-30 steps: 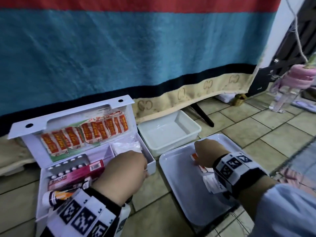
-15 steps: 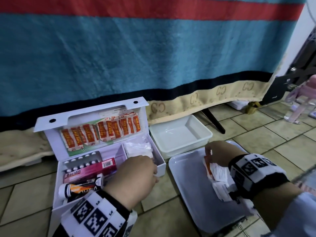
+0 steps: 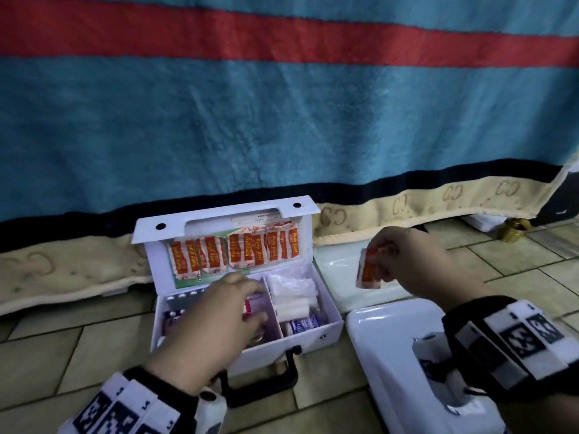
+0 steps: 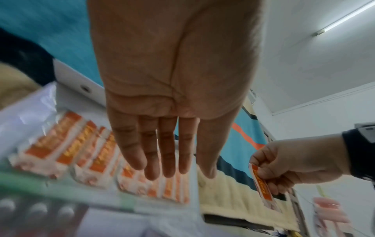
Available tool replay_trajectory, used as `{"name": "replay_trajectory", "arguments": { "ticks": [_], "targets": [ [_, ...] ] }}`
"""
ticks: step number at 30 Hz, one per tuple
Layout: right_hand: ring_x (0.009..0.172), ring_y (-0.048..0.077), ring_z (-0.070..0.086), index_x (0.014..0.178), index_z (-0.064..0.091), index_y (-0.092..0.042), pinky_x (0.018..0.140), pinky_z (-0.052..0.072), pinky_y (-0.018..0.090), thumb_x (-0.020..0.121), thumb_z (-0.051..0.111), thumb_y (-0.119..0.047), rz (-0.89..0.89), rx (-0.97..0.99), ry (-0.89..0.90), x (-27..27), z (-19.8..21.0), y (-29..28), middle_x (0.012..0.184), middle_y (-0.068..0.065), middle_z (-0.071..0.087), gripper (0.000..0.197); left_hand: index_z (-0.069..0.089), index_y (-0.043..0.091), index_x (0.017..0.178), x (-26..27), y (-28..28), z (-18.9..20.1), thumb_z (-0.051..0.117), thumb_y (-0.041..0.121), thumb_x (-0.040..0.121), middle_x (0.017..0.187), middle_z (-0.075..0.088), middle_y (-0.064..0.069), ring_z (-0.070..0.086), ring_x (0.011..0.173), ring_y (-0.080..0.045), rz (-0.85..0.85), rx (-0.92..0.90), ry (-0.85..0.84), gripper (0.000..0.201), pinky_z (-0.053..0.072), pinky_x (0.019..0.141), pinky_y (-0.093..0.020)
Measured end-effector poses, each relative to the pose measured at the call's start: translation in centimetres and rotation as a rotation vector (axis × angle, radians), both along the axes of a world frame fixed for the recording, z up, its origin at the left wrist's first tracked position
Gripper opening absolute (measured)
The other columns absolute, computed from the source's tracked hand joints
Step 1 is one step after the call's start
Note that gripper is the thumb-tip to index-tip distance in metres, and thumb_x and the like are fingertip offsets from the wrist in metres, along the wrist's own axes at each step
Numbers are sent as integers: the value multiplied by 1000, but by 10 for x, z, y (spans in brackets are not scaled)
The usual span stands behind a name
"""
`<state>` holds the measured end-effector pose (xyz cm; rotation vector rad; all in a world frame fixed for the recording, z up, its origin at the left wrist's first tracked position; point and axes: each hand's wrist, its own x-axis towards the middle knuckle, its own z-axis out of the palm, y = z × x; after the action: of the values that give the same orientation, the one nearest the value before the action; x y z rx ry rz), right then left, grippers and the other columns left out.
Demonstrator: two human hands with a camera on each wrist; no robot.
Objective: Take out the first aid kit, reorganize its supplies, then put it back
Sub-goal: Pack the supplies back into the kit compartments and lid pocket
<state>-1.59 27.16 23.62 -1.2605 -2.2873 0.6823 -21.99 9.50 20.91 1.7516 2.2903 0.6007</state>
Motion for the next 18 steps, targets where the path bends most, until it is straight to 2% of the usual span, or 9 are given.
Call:
{"name": "replay_trajectory", "arguments": {
  "ticks": [2,4,5,7,9,11,13,15,18],
  "targets": [
    [45,6,58,74,62,-17,48,48,15,81,61,5,121,-134,36,-25,-1,-7,62,5,66,23,50,32,129,-15,-1,10,59,37,89,128,43,14,44,109,-4,67,31,24,41,38,98,-22],
    [52,9,59,73,62,-15,57,51,19,81,63,3,264,-190,-2,-51,-4,-12,69,10,69,20,45,29,134,-28,2,18,58,38,89,133,39,11,40,122,-7,81,54,66,48,33,104,-22],
    [57,9,59,73,62,-16,61,53,23,82,64,0,329,-188,-41,-62,-5,-13,72,8,70,18,41,27,138,-33,5,20,57,37,90,136,36,10,35,127,-8,68,61,89,52,29,107,-22],
    [66,8,58,73,62,-19,70,51,28,84,65,-4,423,-157,-60,-82,-4,-11,71,-4,66,19,29,25,145,-39,12,24,56,38,90,145,26,10,23,135,-9,33,53,129,62,20,112,-22],
    [64,6,54,69,60,-22,68,46,23,84,64,0,451,-192,88,-98,0,-9,66,-8,60,27,15,24,149,-42,19,25,54,41,91,153,14,9,12,140,-12,22,24,182,72,13,115,-25],
    [61,8,53,70,60,-18,63,45,19,85,60,7,436,-266,347,-111,10,-8,64,-3,60,29,7,22,150,-45,23,22,54,44,90,154,12,8,12,139,-15,50,8,224,79,15,115,-29],
    [63,10,57,72,62,-14,61,46,18,85,58,9,410,-326,571,-122,19,-7,65,0,64,27,5,22,150,-48,25,18,54,44,89,147,19,6,19,133,-17,87,14,230,82,21,111,-30],
    [66,10,59,73,64,-14,62,46,18,85,60,6,387,-336,651,-130,25,-6,66,-2,67,24,9,22,149,-49,27,16,54,45,89,139,25,5,24,126,-17,96,28,236,79,24,109,-30],
    [61,0,62,75,68,-10,59,45,11,83,64,4,378,-290,644,-142,26,-7,69,-3,71,16,20,25,146,-48,28,15,53,46,89,131,27,5,24,121,-17,88,27,258,70,25,109,-29]
  ]
}}
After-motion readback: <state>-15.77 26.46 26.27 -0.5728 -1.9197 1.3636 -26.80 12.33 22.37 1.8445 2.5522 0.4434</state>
